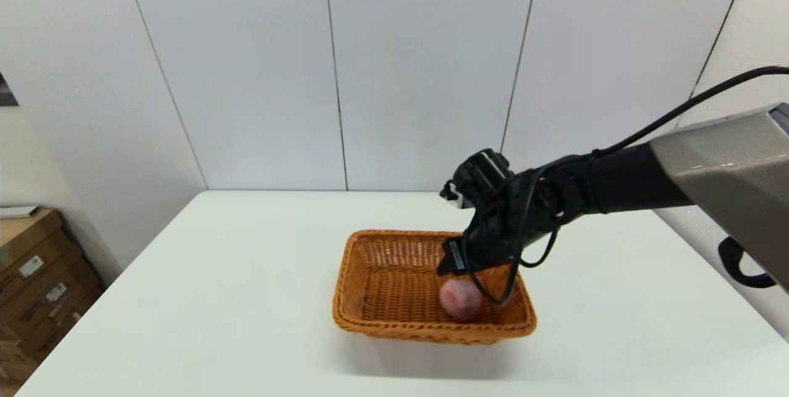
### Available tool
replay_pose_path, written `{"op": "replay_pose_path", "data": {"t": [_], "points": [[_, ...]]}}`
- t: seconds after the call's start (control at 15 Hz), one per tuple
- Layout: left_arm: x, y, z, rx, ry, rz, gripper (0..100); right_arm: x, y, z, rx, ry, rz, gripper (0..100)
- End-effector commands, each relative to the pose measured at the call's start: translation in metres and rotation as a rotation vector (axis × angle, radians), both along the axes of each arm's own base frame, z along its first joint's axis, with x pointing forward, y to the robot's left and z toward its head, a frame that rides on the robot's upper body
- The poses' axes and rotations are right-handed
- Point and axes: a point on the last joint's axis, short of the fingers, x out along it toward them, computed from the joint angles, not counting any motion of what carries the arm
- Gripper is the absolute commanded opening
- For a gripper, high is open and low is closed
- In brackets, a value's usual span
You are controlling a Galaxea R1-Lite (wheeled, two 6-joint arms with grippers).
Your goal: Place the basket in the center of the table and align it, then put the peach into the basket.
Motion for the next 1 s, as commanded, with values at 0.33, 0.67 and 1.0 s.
{"op": "replay_pose_path", "data": {"t": [0.33,0.67,1.0], "points": [[0.0,0.0,0.0,-0.001,0.001,0.001,100,0.011,-0.161,0.077,0.034,-0.178,-0.358,100],[0.0,0.0,0.0,-0.001,0.001,0.001,100,-0.019,-0.233,0.099,0.095,-0.221,-0.451,100],[0.0,0.0,0.0,-0.001,-0.002,0.001,100,-0.116,-0.218,0.148,0.132,-0.383,-0.411,100]]}}
